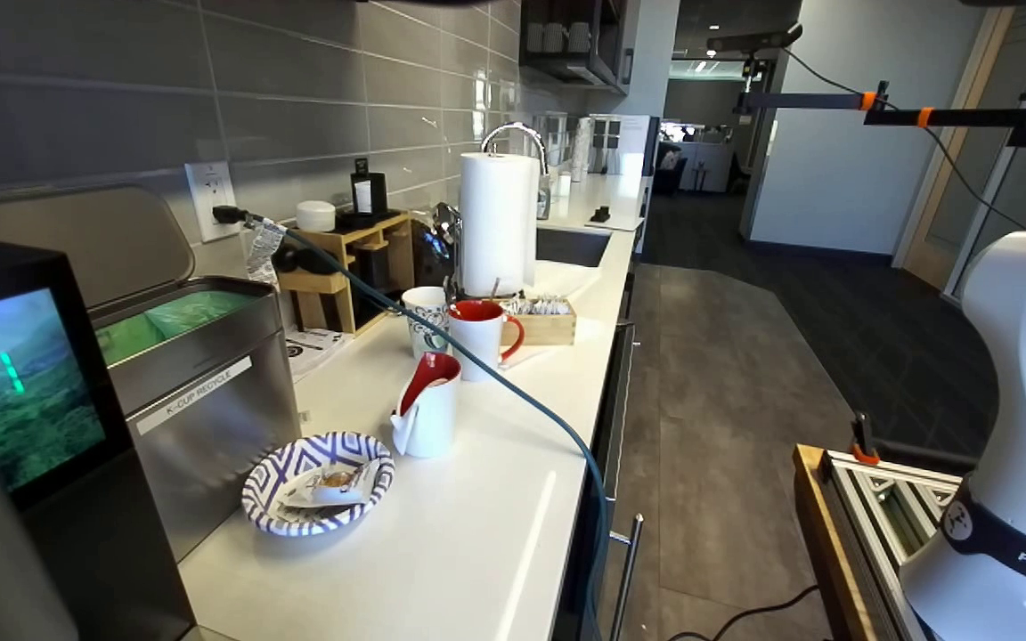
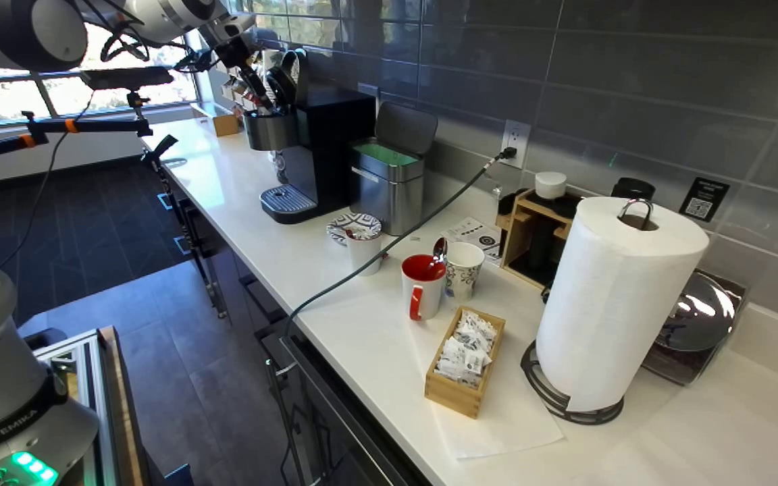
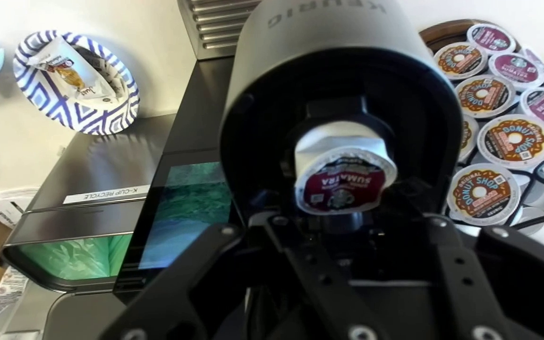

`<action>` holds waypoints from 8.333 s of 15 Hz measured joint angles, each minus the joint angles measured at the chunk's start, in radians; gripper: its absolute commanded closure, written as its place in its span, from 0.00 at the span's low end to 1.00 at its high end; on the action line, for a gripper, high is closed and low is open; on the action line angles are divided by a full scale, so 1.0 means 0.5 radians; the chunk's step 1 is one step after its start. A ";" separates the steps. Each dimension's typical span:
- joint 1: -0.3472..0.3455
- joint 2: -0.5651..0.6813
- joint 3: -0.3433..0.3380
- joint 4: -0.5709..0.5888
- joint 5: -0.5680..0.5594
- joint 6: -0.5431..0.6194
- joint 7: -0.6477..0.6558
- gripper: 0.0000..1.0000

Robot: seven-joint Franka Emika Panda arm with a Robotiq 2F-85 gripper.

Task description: Remove the white container from the coffee maker and put it on the table

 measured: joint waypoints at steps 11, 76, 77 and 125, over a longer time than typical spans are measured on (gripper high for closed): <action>0.046 -0.034 0.012 0.141 -0.009 -0.123 -0.011 0.51; -0.654 -0.811 -0.065 -0.731 0.774 -0.324 -0.690 0.99; -0.709 -0.844 -0.088 -0.799 0.856 -0.271 -0.788 0.99; -0.627 -0.990 -0.070 -2.486 4.080 2.323 -3.044 0.99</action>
